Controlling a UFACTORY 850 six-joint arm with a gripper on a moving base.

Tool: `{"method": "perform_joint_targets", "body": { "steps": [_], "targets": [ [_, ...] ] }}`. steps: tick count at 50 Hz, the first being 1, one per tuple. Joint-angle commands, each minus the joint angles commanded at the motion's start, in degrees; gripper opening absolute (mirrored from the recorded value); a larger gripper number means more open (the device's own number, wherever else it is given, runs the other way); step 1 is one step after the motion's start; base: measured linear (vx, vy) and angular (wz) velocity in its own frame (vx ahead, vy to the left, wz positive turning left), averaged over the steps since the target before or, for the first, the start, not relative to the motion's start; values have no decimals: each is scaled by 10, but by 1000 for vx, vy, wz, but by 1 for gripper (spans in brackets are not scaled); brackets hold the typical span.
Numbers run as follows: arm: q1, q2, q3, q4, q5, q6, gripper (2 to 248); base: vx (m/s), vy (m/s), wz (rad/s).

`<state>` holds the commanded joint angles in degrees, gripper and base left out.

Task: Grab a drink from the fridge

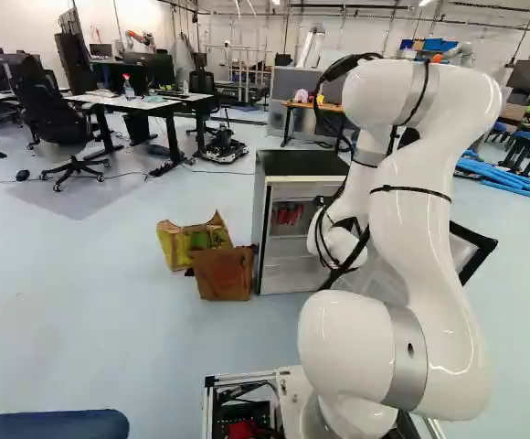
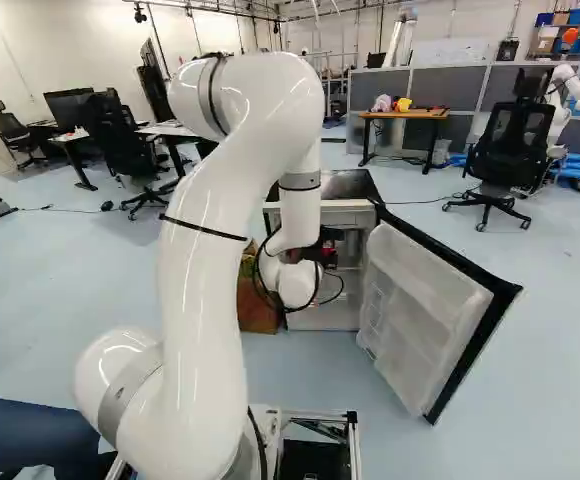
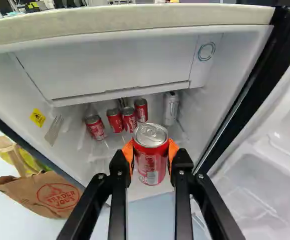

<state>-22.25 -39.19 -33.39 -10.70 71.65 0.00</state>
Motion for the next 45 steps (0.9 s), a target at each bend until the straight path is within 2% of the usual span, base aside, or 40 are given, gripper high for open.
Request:
{"method": "perform_joint_targets", "body": {
  "steps": [28,45],
  "targets": [
    [2,101,96,0,0,0,91,0,0,0],
    [5,152,133,0,0,0,91,0,0,0]
  ]
}}
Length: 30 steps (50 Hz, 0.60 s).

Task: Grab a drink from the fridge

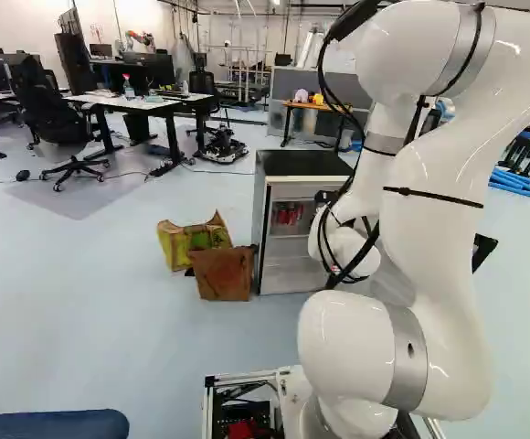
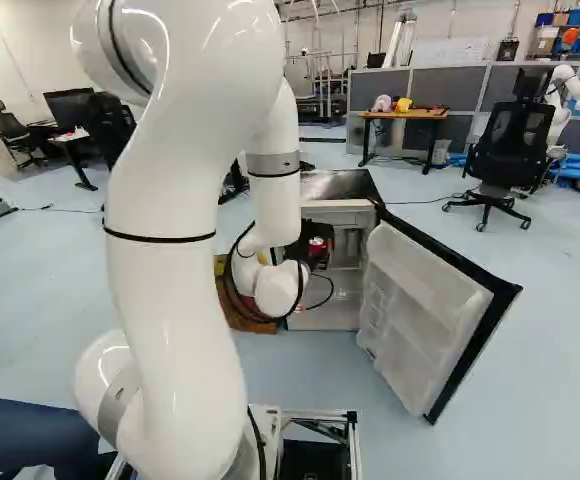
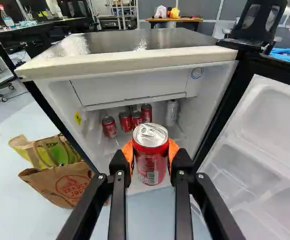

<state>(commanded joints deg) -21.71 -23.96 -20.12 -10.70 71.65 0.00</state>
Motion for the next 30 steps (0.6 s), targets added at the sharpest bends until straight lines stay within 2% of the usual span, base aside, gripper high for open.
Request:
{"method": "perform_joint_targets", "body": {
  "steps": [30],
  "targets": [
    [1,62,21,0,0,0,91,0,0,0]
  ]
}}
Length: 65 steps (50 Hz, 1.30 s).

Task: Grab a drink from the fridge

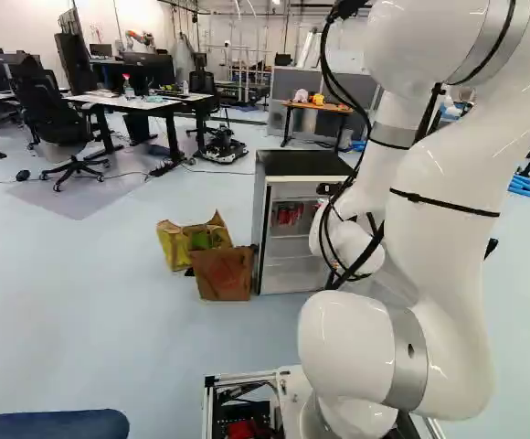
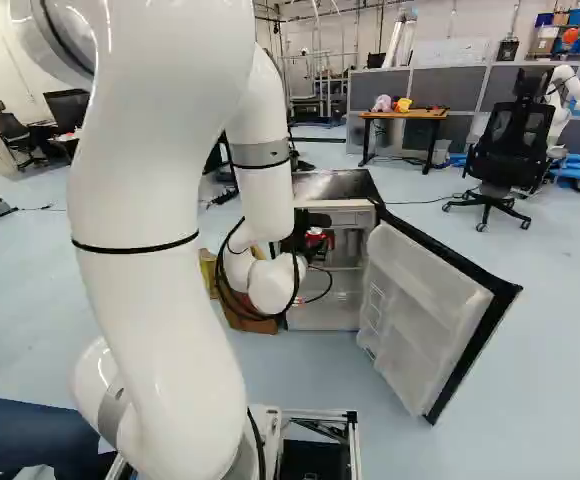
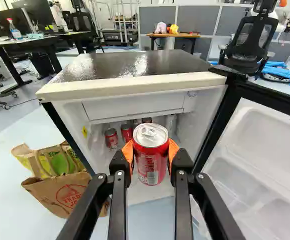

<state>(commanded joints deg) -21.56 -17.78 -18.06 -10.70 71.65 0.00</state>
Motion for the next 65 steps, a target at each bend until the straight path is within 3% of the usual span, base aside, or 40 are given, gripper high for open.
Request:
{"method": "perform_joint_targets", "body": {
  "steps": [20,65],
  "targets": [
    [0,39,10,0,-7,0,91,0,0,0],
    [12,85,-17,0,-116,0,91,0,0,0]
  ]
}}
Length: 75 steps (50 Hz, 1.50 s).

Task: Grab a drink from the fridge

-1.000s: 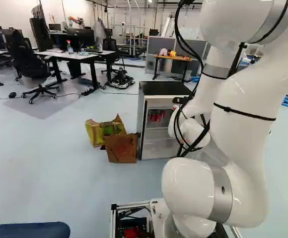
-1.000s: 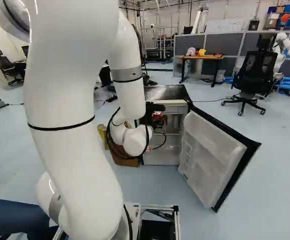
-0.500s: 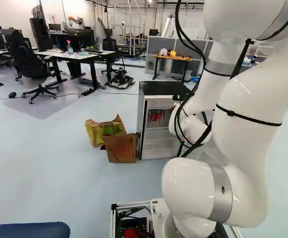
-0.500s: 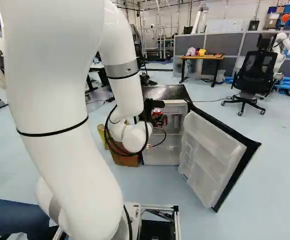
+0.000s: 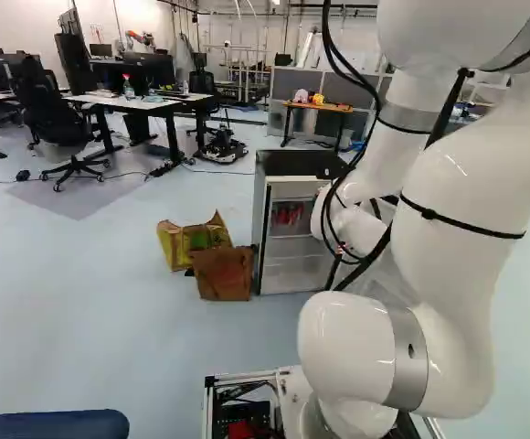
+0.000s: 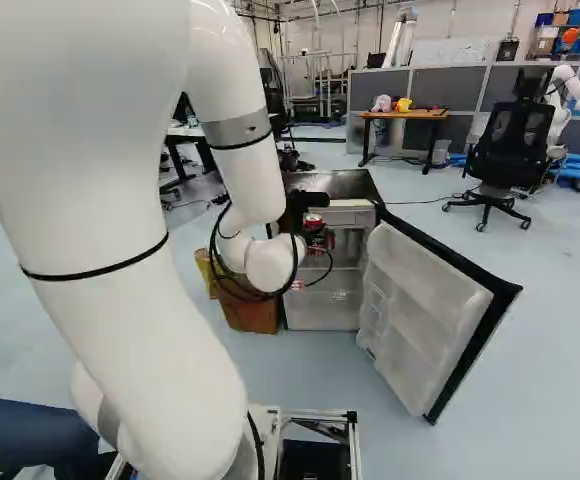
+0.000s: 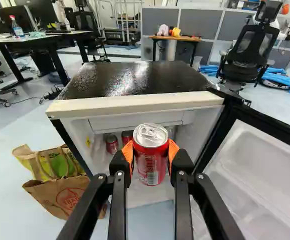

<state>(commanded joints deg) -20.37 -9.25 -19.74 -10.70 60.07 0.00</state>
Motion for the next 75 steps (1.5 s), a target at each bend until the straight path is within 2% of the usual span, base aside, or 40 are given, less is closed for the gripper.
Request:
{"method": "perform_joint_targets", "body": {
  "steps": [34,75],
  "targets": [
    [13,10,-45,0,-65,0,91,0,0,0],
    [28,12,-107,0,-123,0,91,0,0,0]
  ]
}}
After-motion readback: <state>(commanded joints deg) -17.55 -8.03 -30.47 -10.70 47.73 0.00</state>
